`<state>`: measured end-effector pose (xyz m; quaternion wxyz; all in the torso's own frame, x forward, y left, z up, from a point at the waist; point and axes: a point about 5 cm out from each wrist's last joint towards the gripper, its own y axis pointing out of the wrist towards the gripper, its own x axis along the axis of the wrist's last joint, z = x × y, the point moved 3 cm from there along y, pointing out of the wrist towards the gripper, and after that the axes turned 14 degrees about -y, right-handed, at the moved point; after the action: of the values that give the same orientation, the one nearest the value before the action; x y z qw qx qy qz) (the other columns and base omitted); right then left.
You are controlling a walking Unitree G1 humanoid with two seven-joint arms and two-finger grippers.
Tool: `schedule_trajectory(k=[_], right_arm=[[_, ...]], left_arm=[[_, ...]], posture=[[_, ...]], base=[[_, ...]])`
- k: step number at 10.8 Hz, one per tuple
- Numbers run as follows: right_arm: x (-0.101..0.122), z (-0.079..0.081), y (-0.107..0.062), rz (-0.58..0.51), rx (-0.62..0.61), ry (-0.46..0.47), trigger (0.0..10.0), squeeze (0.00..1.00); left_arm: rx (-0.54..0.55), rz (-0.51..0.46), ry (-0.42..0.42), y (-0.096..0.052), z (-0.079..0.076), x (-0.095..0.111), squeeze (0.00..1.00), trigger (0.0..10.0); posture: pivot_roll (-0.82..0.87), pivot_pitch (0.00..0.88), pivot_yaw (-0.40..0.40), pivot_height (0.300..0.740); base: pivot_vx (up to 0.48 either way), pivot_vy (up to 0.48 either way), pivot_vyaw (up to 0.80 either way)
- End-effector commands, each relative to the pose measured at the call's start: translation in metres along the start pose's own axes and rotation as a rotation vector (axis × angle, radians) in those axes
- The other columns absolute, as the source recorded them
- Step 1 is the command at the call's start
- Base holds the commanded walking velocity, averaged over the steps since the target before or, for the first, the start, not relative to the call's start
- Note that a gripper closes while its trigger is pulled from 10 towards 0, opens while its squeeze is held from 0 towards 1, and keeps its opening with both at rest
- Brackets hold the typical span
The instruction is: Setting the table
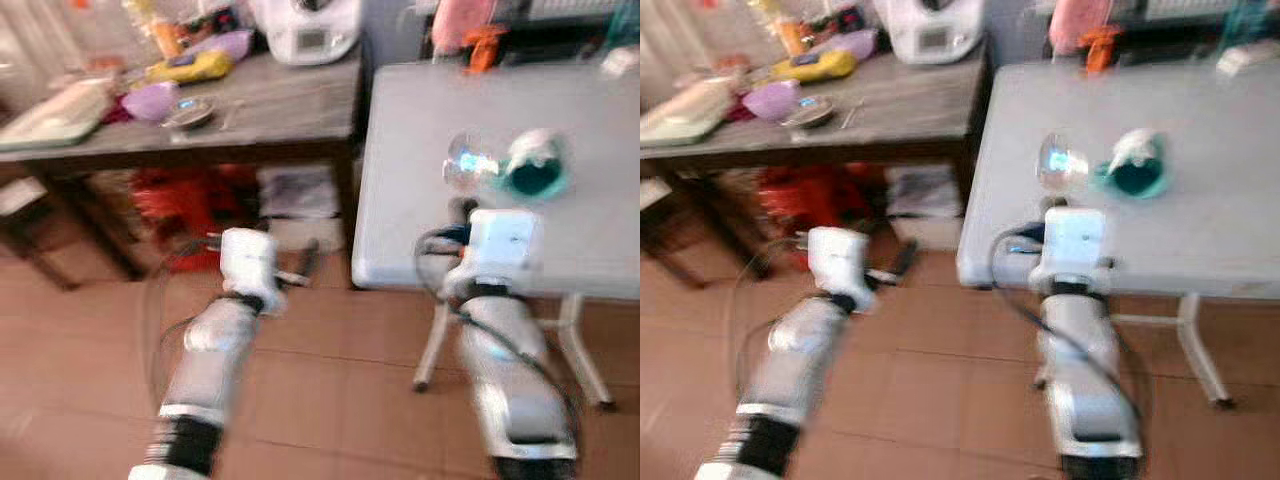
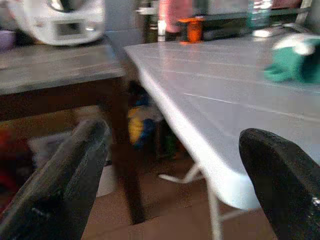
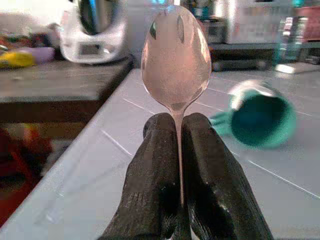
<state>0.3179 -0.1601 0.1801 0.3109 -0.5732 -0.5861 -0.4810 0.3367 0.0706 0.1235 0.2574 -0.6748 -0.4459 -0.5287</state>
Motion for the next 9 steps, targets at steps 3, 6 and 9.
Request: schedule_trajectory(k=[3,6,9], right_arm=[[0.0095,0.0068,0.0006,-0.035,0.011,0.02,10.0,0.0],[0.0089,0.0073,0.0001,-0.036,0.012,0.016,10.0,0.0],[0.008,0.0084,-0.0006,-0.033,0.012,0.015,10.0,0.0]], left_arm=[[0.021,0.001,0.025,-0.003,0.0098,0.0025,0.0,10.0],[0.017,0.002,0.024,-0.0028,0.0071,0.0006,0.0,10.0],[0.01,-0.002,0.021,-0.002,0.0047,0.001,0.0,10.0]], posture=[[-0.14,0.067,0.143,0.74],[-0.14,0.068,0.145,0.74],[-0.13,0.071,0.146,0.74]], base=[[0.0,0.447,0.0],[0.0,0.468,0.0],[0.0,0.435,0.0]])
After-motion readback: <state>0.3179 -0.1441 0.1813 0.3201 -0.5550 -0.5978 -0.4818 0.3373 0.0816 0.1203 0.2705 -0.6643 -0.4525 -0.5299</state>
